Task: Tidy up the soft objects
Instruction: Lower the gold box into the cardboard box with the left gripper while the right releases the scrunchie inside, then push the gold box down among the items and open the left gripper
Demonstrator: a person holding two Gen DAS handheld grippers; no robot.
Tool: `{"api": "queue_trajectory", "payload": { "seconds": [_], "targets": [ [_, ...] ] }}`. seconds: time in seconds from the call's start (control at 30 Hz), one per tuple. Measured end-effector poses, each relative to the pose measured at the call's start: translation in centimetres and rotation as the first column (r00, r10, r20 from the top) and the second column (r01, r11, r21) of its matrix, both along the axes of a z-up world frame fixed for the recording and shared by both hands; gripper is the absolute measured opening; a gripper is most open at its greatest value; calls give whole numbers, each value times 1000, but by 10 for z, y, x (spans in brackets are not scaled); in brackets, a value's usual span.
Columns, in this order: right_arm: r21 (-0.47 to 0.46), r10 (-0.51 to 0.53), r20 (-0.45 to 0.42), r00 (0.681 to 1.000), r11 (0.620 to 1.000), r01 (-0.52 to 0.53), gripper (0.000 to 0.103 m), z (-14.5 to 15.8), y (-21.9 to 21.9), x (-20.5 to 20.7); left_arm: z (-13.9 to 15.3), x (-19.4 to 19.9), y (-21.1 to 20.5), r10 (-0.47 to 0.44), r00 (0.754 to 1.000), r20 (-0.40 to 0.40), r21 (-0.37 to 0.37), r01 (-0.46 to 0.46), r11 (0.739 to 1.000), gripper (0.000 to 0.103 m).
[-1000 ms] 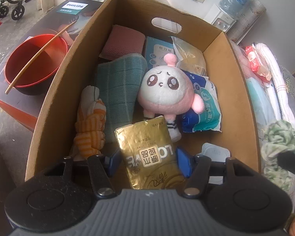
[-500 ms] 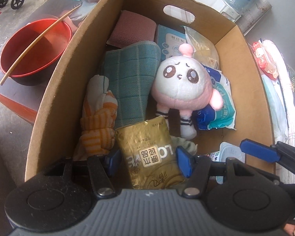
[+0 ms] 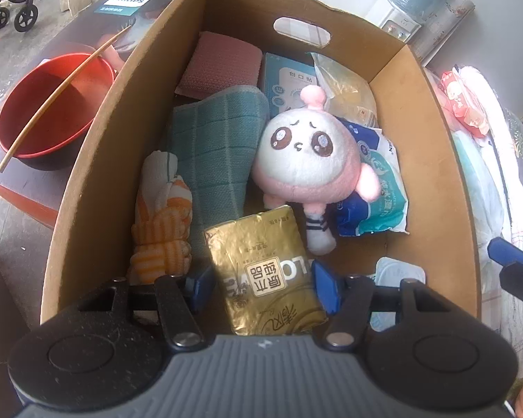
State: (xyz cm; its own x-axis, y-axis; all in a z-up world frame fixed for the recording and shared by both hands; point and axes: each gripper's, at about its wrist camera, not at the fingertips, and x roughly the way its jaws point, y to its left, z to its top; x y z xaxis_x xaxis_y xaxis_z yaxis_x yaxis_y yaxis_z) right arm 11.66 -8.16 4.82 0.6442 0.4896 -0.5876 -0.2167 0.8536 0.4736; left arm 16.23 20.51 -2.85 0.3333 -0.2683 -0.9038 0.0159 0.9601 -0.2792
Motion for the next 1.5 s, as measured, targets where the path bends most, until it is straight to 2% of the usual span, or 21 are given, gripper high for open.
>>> {"api": "queue_trajectory", "payload": {
  "seconds": [0.2,0.33,0.57,0.73,0.87,1.03,1.23,1.4,1.5],
  "targets": [
    [58,-107,11,994,993,106,53,1,-39,-14,12,5,-4,1,999,32,5,-1,1000,61],
    [95,-160,8,987,983,159,53,-3,-60,-18,12,12,-6,14,1000,25,-57,-12,998,61],
    [122,-198,-23,980,972,200,53,-17,-76,-20,-7,25,-20,46,998,-37,-182,-52,982,61],
    [133,-215,-28,976,967,216,53,-21,-82,-21,-24,27,-21,104,993,-57,-181,-113,977,58],
    [138,-219,-40,975,965,222,53,-27,-84,-20,-33,27,-25,90,992,-87,-187,-105,977,57],
    [144,-217,-51,975,964,222,53,-31,-84,-20,-38,27,-29,66,991,-114,-145,-83,986,56],
    [143,-211,-54,976,966,217,53,-33,-84,-20,-38,26,-32,21,992,-127,-44,-27,999,56],
    [145,-213,-50,976,965,218,54,-33,-85,-19,-37,26,-26,-12,987,-163,62,22,998,55],
    [147,-212,-52,976,965,217,55,-34,-85,-19,-35,26,-20,-17,985,-173,77,30,997,55]
  ]
}}
